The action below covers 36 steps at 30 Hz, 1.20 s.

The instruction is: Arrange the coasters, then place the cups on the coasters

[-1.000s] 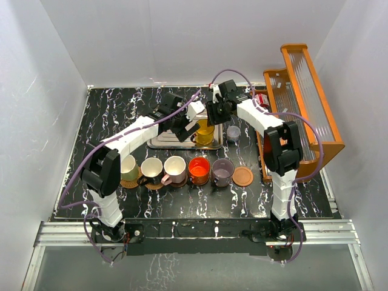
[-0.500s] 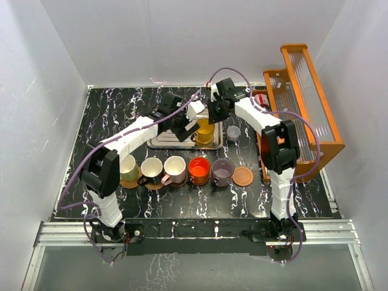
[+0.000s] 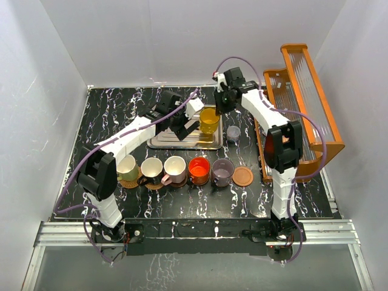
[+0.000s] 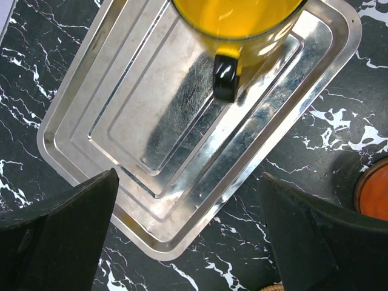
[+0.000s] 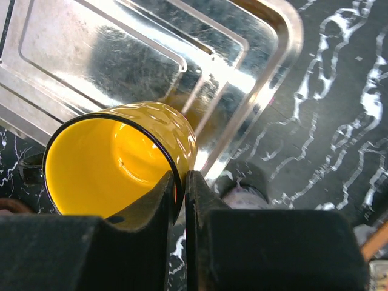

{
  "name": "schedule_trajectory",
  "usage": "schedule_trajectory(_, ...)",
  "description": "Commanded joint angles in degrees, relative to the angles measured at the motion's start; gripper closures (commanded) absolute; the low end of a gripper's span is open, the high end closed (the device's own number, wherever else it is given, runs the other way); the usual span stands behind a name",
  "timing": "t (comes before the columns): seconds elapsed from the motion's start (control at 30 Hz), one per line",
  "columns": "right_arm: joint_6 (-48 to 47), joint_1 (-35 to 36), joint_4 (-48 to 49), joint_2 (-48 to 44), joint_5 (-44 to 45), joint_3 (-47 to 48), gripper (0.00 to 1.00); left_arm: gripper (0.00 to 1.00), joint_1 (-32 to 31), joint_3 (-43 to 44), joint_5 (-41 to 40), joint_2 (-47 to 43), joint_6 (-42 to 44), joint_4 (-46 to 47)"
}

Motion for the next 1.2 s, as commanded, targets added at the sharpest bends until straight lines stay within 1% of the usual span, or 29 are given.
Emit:
schedule_trajectory(0.0,-1.4,-3.9,-1.0,-9.7,-2.9,3.3,1.00,0.01,-0.1,-0.2,-0.4,-4.0,-0.6,-1.3)
schedule_trajectory(0.1,-3.3,-6.5,-2.5,-14.3,-3.1,0.2,1.00,0.01,0.0,-0.2,-0.8,-4.4,-0.8,-1.4)
schedule_trajectory(0.2,-6.3,-9.2,-3.9,-19.4,-3.2,-5.0,1.00,0.01,0.1,-0.5,-0.9,-4.8,-1.2,-1.2)
schedule_trajectory(0.37,-12.9,-14.1,-9.1,-27.5,-3.6,-12.5,1.00,0.01,0.8,-0.1,-0.9,-5.0,-1.8,-1.4)
schedule_trajectory(0.5,-18.3,-17.0,-11.3,-33.3,-3.1,-18.9,1.00,0.01,1.3,0.5,-0.6,-5.0,-2.3,-1.7)
schedule_trajectory(0.7,-25.2,-18.0,-12.2,-39.1,-1.9,-28.1,1.00,0.01,1.7,1.3,-0.5,-4.8,-2.7,-2.2)
schedule_trajectory(0.87,-31.1,-18.1,-10.8,-43.0,-2.9,-34.3,1.00,0.01,1.7,1.4,-0.5,-4.8,-2.7,-2.2)
schedule_trajectory(1.07,-37.2,-18.0,-11.6,-45.3,-8.9,-40.0,1.00,0.01,1.8,0.9,-0.3,-5.2,-2.6,-1.9)
schedule_trajectory(1.17,-38.4,-18.0,-11.4,-45.2,-11.6,-41.9,1.00,0.01,1.8,1.0,-0.4,-5.2,-2.5,-2.0)
